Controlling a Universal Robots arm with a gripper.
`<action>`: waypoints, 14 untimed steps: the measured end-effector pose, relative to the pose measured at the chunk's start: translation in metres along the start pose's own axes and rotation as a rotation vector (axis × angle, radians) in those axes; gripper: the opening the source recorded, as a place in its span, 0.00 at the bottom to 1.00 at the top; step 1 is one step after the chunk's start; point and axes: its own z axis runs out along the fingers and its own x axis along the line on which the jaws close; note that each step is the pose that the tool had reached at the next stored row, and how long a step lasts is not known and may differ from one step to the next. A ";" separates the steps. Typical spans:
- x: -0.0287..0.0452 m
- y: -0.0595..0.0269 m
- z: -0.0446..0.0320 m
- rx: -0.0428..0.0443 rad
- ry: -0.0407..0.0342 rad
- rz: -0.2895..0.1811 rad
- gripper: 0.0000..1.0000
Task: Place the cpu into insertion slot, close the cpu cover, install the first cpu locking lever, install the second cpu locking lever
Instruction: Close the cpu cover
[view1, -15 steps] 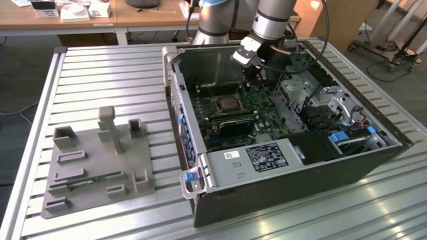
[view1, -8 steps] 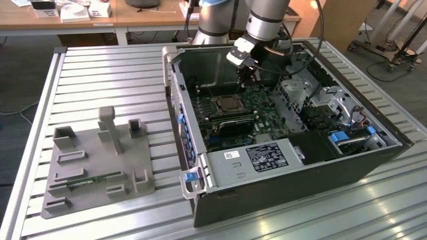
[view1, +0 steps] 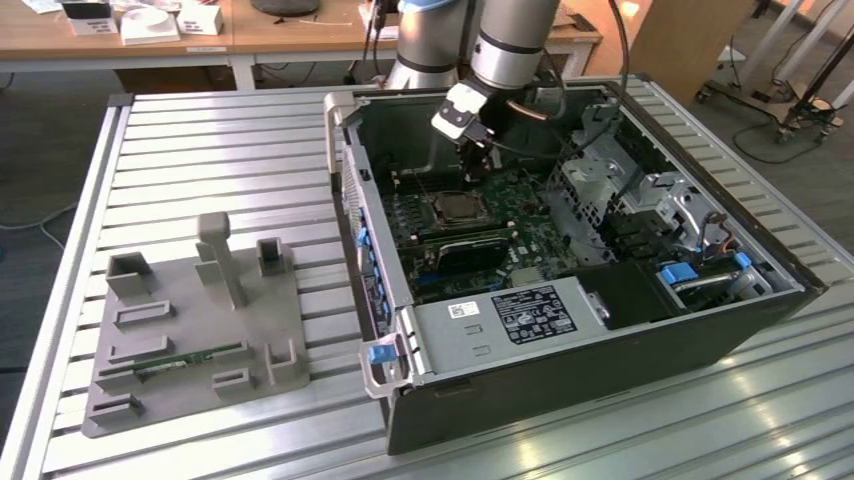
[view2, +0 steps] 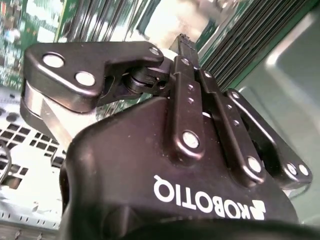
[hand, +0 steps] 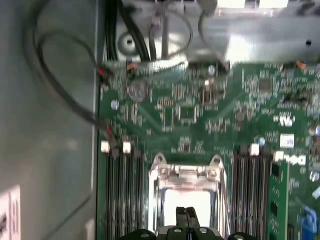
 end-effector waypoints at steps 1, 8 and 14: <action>0.0001 -0.0035 0.0011 0.0000 -0.0001 -0.002 0.10; 0.0005 -0.0236 0.0107 -0.0001 -0.0007 -0.015 0.10; 0.0008 -0.0395 0.0225 -0.0003 -0.0011 -0.023 0.10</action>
